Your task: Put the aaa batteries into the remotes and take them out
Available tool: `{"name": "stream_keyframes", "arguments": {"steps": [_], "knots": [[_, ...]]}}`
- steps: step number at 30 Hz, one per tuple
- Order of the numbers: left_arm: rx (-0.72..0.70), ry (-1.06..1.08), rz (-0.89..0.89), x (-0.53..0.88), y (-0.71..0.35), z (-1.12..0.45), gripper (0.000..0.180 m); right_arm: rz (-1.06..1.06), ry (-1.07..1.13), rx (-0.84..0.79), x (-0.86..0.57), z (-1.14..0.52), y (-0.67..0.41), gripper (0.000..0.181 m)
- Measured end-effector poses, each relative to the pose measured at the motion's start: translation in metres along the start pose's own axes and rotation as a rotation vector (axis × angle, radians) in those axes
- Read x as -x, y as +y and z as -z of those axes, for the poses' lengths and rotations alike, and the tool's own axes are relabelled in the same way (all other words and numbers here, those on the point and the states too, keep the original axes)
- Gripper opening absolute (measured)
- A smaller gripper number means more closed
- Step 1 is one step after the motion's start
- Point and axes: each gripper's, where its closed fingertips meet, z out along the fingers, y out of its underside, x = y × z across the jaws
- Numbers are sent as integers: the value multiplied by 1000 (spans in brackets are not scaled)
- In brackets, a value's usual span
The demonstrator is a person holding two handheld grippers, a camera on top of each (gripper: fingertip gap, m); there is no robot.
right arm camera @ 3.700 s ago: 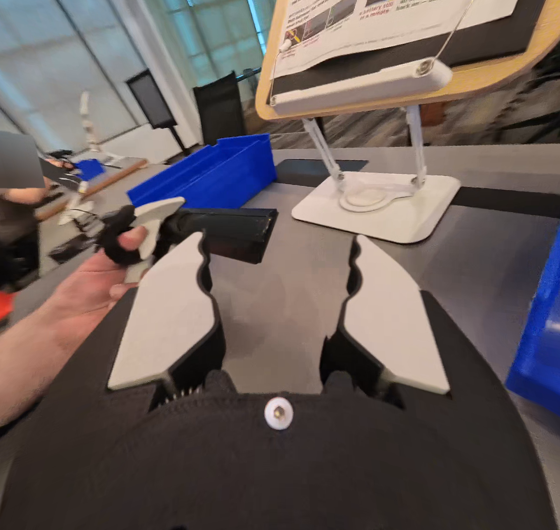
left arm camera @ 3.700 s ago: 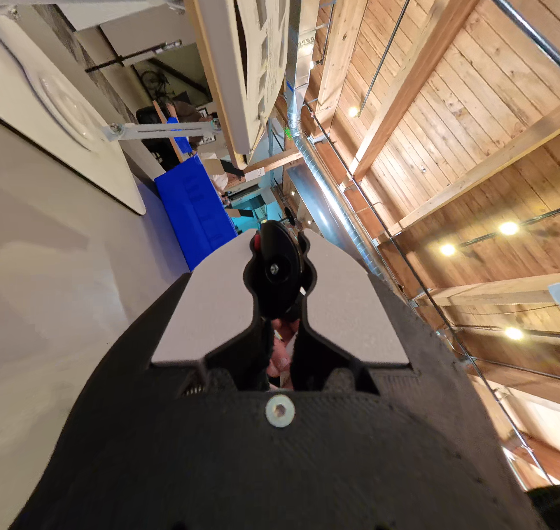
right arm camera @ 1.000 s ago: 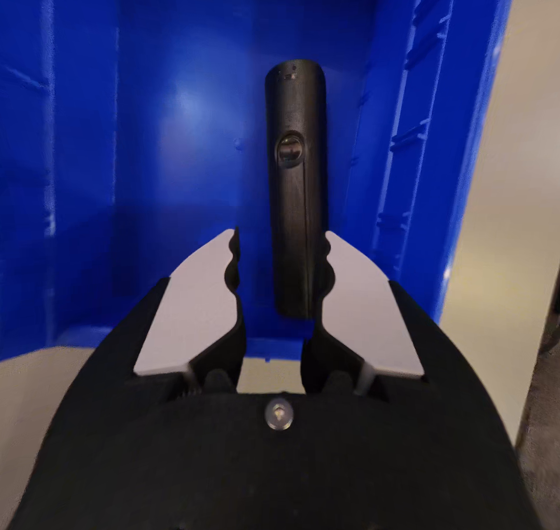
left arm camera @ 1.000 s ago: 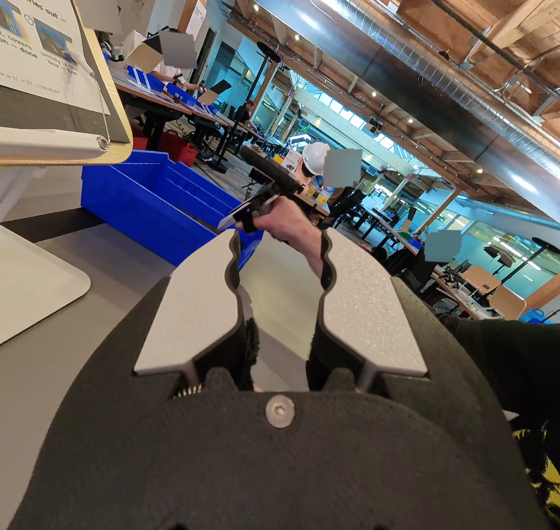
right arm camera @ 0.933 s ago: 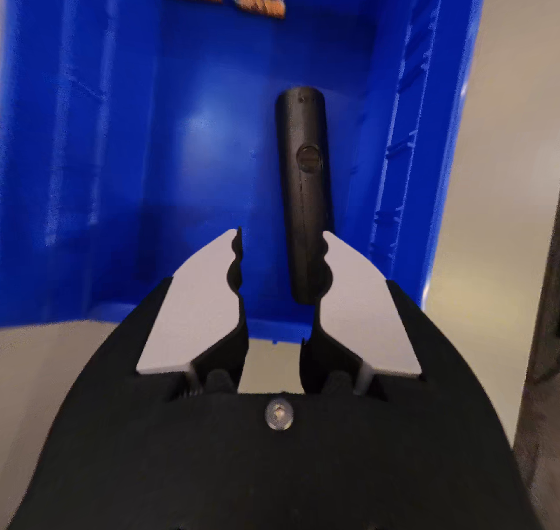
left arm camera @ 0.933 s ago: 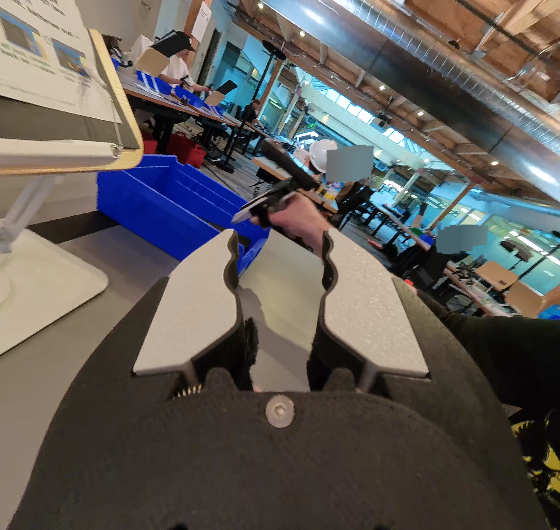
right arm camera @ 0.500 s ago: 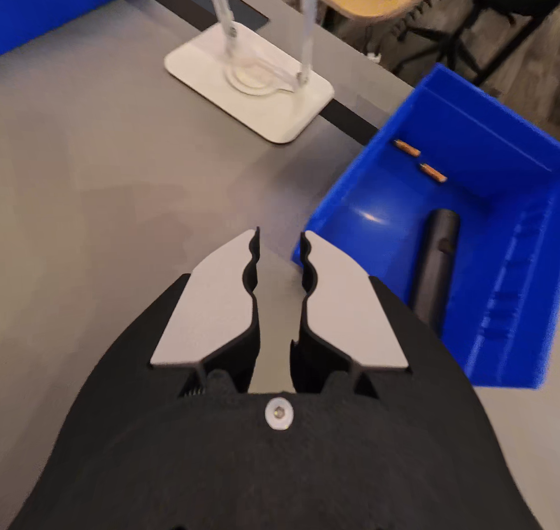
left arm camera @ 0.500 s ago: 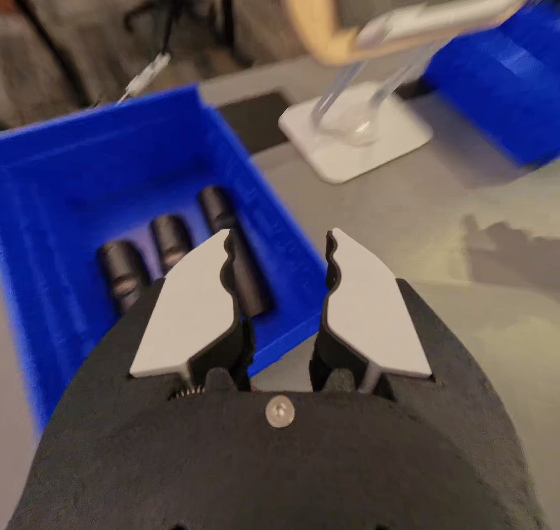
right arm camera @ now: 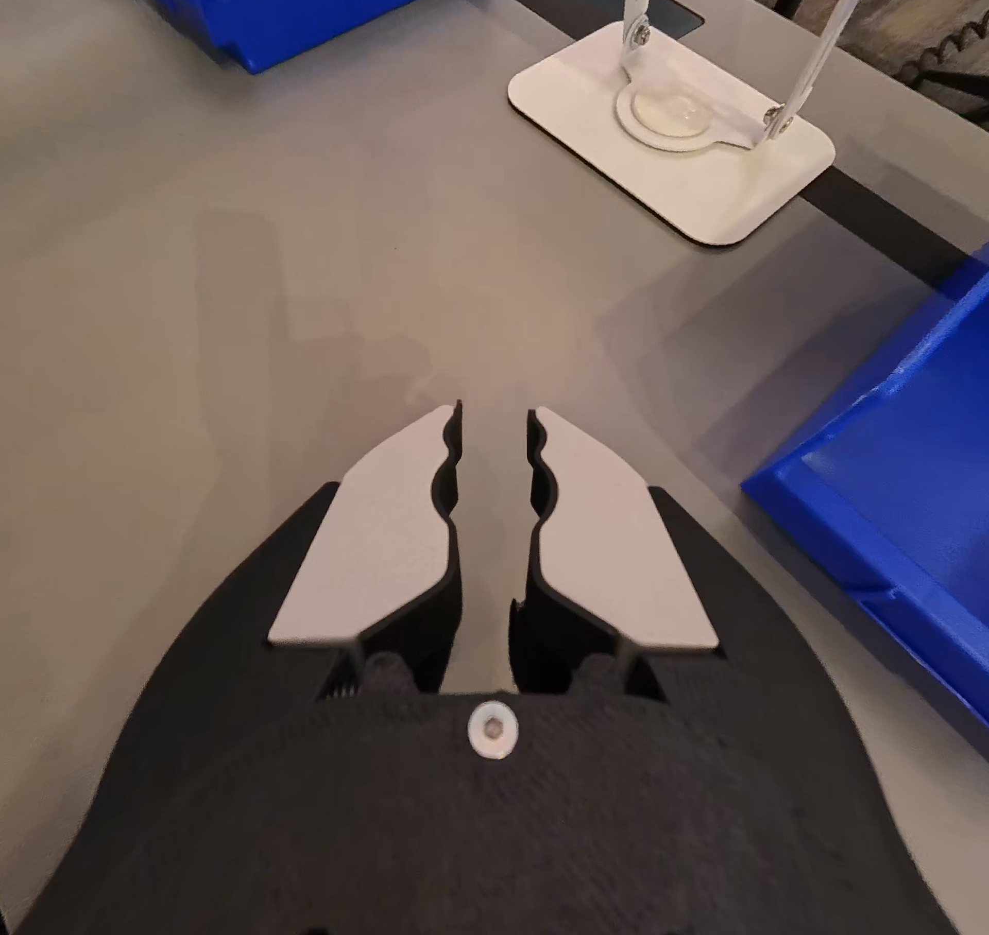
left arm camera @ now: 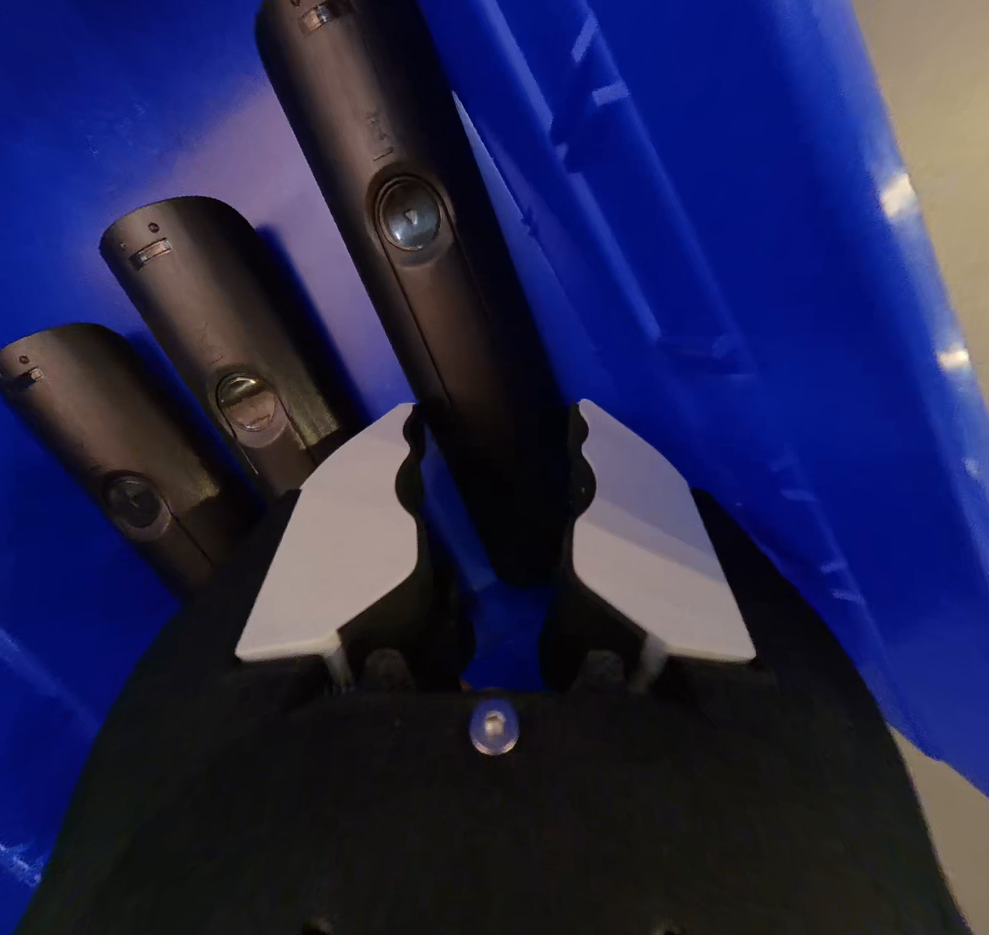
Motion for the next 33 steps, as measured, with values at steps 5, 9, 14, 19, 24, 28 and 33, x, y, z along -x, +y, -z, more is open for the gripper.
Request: {"name": "stream_keyframes", "arguments": {"steps": [5,9,14,19,24,28,33], "knots": [[-184,-93,30,16,-7,22,50,-5,-51,-64,10,-1,-13,23],[-355,-110,43,17,-12,51,50,-39,-169,-120,36,-13,-35,27],[-577,-198,33,10,-12,99,49,-186,-455,-286,84,-31,-89,36],[-880,-167,-50,-63,-17,169,48,-356,-613,-462,105,-57,-152,67],[-1013,-55,-220,-181,-23,186,49,-447,-816,-530,129,-83,-189,66],[-1027,-11,-320,-248,-24,172,49,-464,-905,-550,136,-82,-193,43],[-1043,182,-355,-285,-20,170,54,-371,-926,-451,124,-60,-162,24]]}}
